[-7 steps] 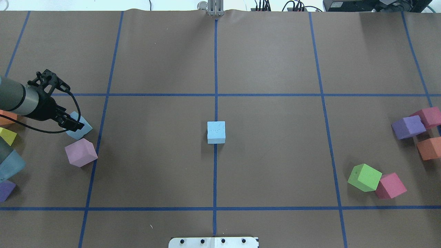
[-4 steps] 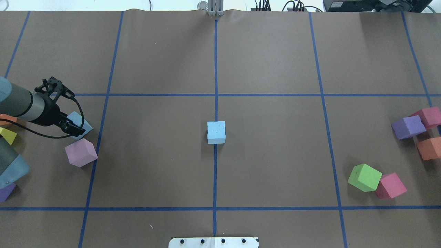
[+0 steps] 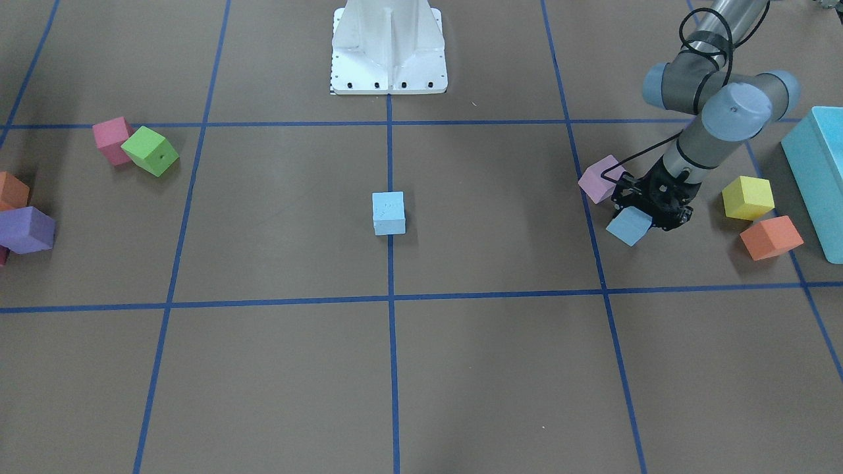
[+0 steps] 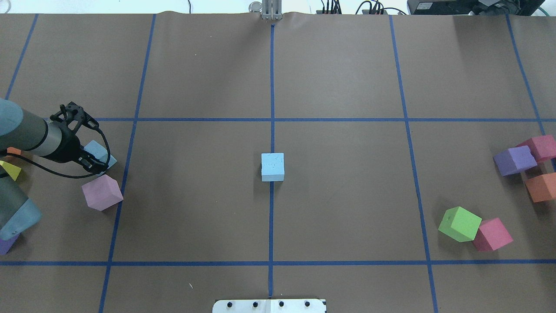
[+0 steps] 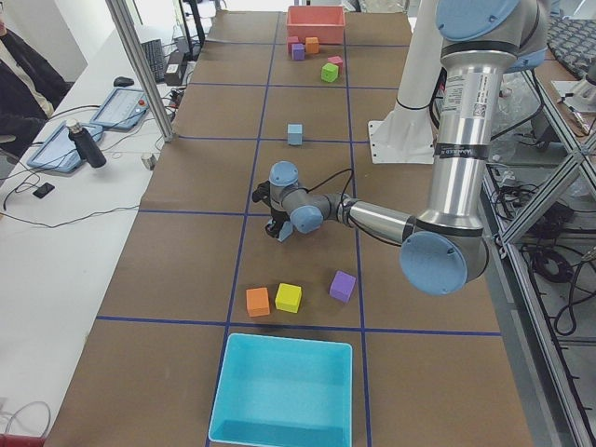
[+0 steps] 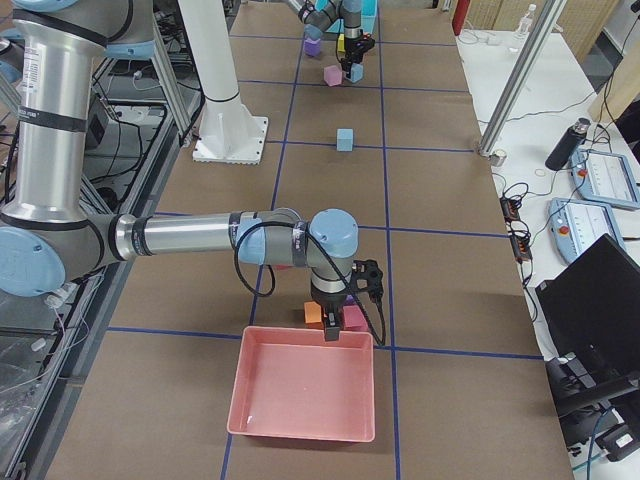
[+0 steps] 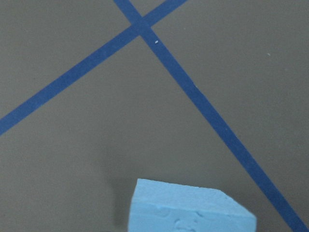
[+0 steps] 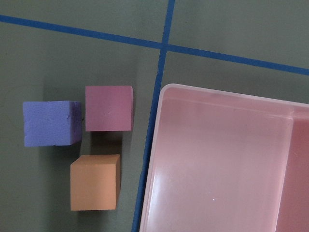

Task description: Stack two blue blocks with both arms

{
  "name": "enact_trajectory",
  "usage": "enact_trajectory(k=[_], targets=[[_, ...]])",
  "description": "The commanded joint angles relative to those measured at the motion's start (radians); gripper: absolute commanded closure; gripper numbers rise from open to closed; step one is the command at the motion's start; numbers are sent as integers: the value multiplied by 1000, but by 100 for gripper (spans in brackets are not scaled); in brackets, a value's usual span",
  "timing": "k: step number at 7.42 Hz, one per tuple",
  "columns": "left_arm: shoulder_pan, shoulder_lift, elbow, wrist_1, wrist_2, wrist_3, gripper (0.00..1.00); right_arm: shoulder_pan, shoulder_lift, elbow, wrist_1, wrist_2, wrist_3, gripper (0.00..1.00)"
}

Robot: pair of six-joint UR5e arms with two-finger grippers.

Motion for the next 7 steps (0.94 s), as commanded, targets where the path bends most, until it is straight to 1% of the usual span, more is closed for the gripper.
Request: enact_trajectory(k=[1, 2, 4, 5, 6, 7], targets=[[-1, -28, -47, 49, -22, -19, 87, 0, 0, 0, 0, 2, 0, 0], [-1, -120, -65, 152, -21, -115, 87, 0, 0, 0, 0, 2, 0, 0], [25, -381, -62, 362, -12, -460, 83, 0, 0, 0, 0, 2, 0, 0], [106, -488, -59, 447, 8, -607, 83, 0, 0, -2, 0, 2, 0, 0], [176, -584, -55, 531, 99, -738, 83, 0, 0, -2, 0, 0, 0, 0], [206, -660, -53, 632, 131, -800, 83, 0, 0, -5, 0, 2, 0, 0]])
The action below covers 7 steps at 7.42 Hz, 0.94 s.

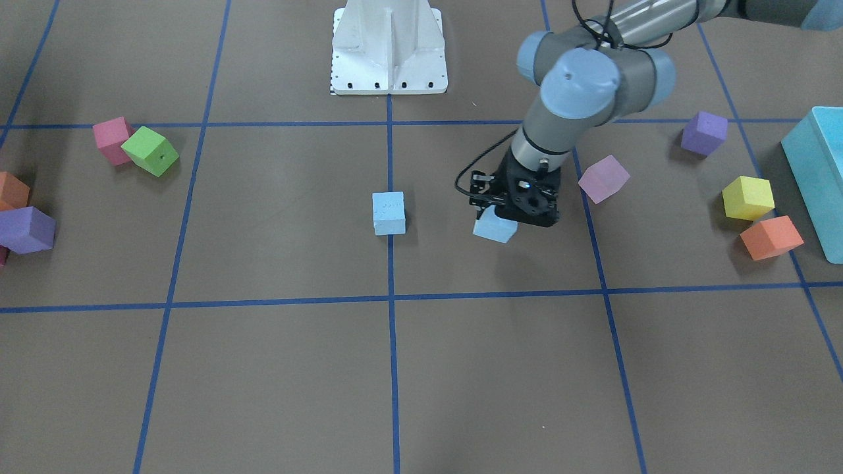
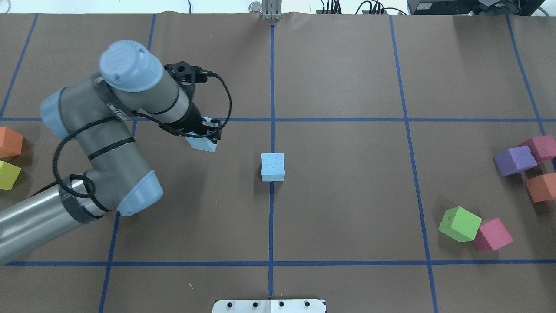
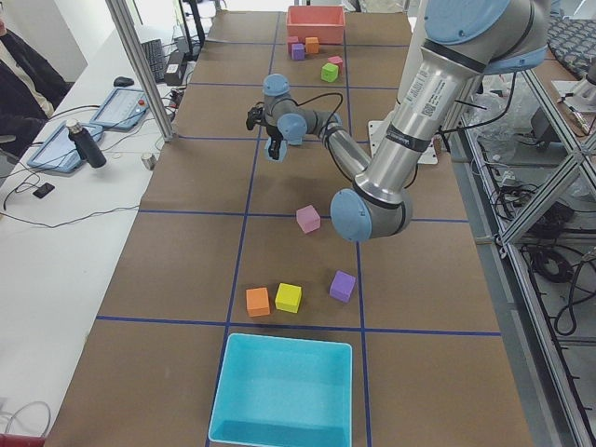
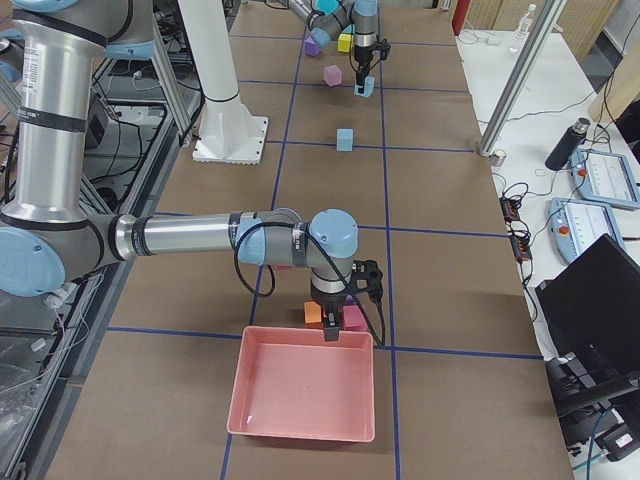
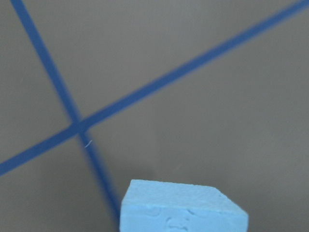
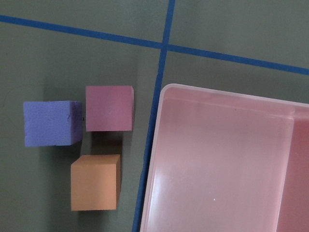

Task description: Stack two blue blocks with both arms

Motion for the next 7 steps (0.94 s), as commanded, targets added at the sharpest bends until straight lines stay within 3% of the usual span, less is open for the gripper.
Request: enact_trajectory(k=[1, 3, 4, 7], targets=[[80, -169, 18, 173, 60, -194, 83, 0, 0, -5, 0, -1, 0, 0], [105, -298, 151, 175, 77, -314, 83, 0, 0, -6, 0, -1, 2, 0], [145, -323, 184, 174, 144, -336, 83, 0, 0, -6, 0, 1, 2, 0], [162, -311, 199, 171, 156, -325, 80, 0, 0, -6, 0, 1, 2, 0]])
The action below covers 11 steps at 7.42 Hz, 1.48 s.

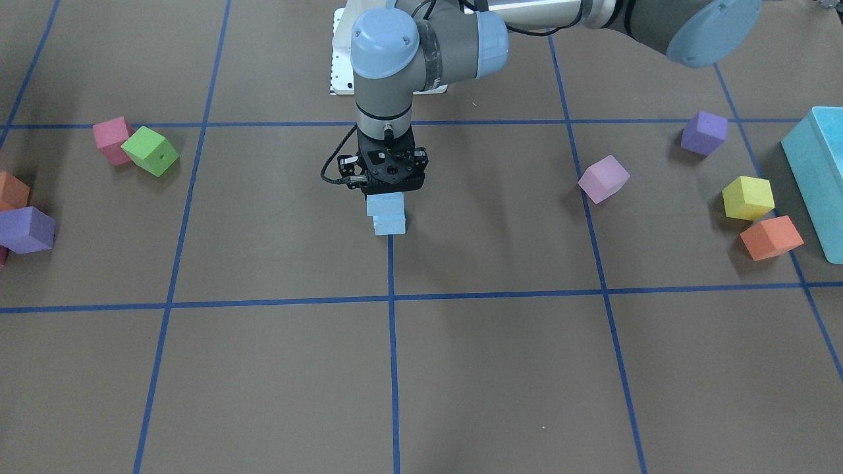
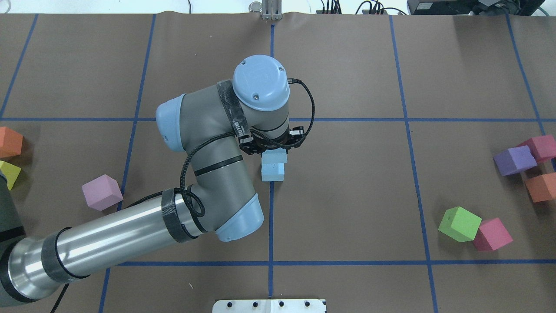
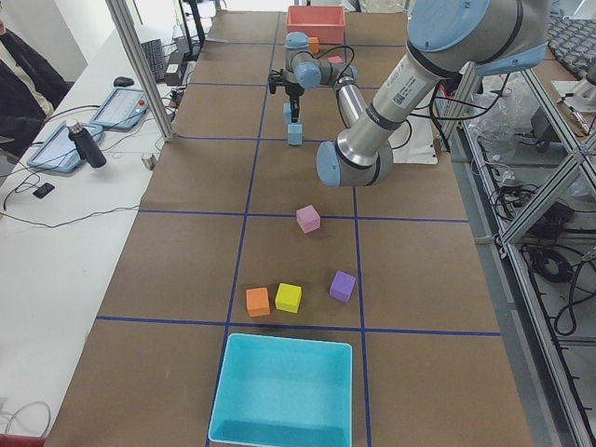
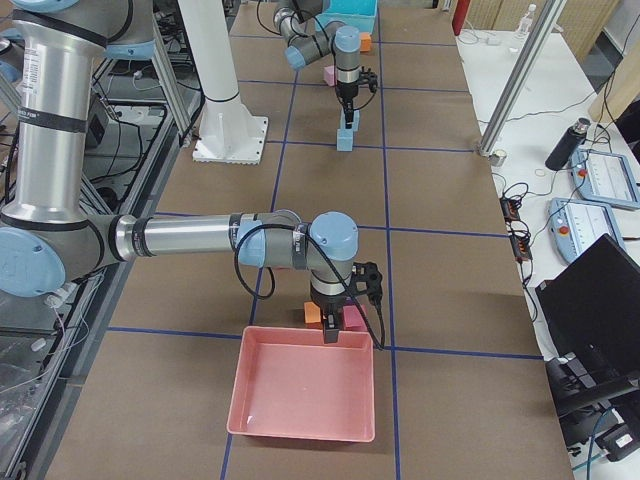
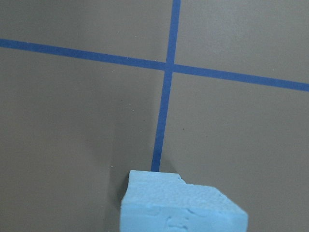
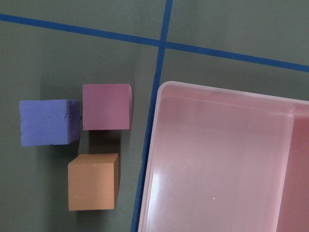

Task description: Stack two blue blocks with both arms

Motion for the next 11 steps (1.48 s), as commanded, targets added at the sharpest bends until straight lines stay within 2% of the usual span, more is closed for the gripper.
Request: enact_trajectory(k=[1, 5, 7, 11], targets=[[5, 12, 11, -1, 6, 4, 80, 0, 0, 0, 0, 0, 0, 0], [28, 18, 14, -6, 5, 4, 79, 0, 0, 0, 0, -1, 0, 0], [31, 18, 15, -6, 6, 4, 76, 0, 0, -2, 0, -1, 0, 0], [29, 18, 21, -9, 28, 5, 60, 0, 0, -3, 0, -1, 0, 0]])
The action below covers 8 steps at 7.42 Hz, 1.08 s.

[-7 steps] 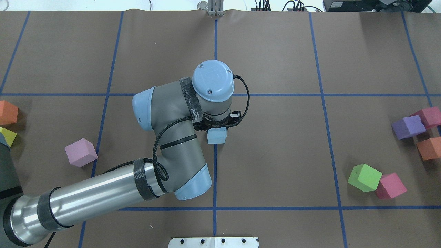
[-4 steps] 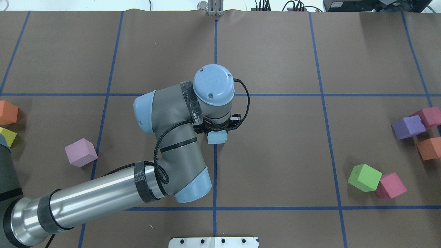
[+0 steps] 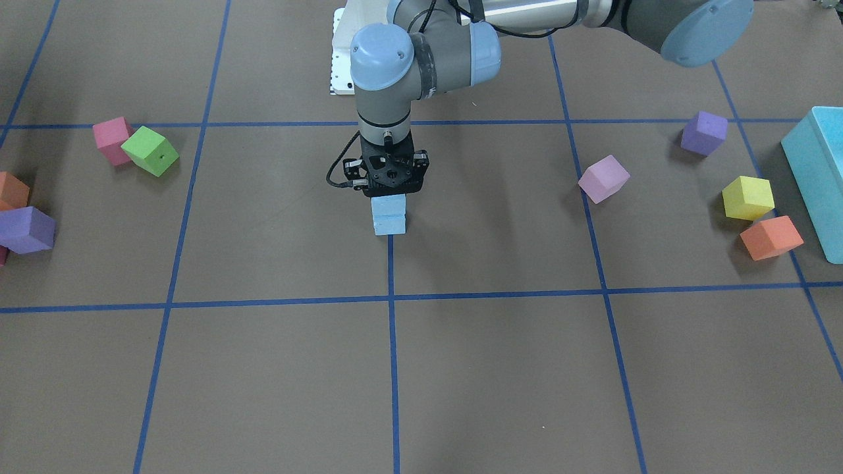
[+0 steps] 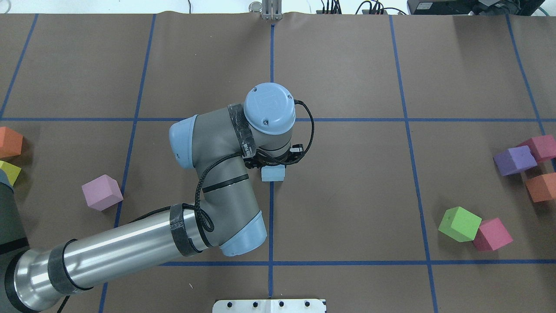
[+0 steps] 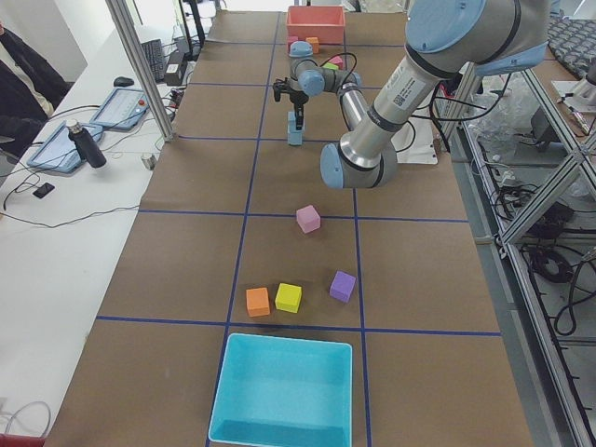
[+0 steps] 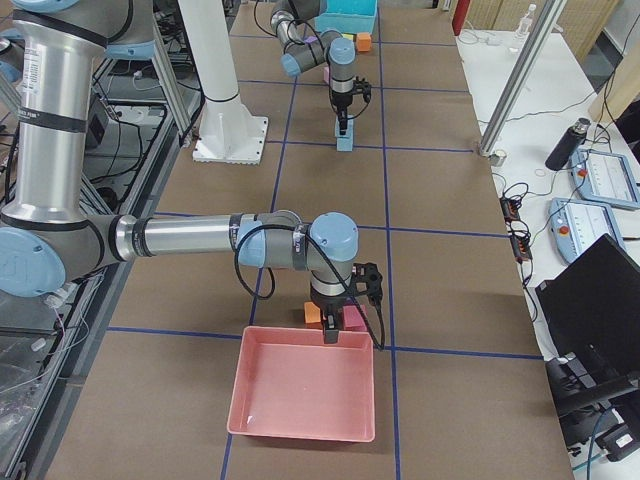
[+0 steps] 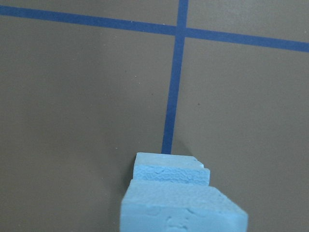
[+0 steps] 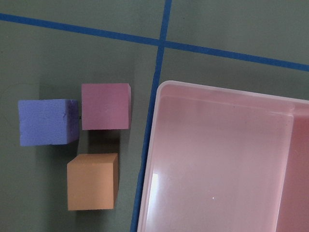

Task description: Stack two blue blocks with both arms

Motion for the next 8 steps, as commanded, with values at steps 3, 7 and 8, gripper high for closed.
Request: enact_trajectory(k=[3, 7, 8], targets=[[0, 0, 1, -2, 31, 0, 16, 0, 0, -1, 0, 2, 1, 0], [-2, 0, -40, 1, 39, 16, 2, 0, 0, -1, 0, 2, 1, 0], [-6, 2, -109, 13, 34, 17, 3, 0, 0, -1, 0, 2, 1, 0]])
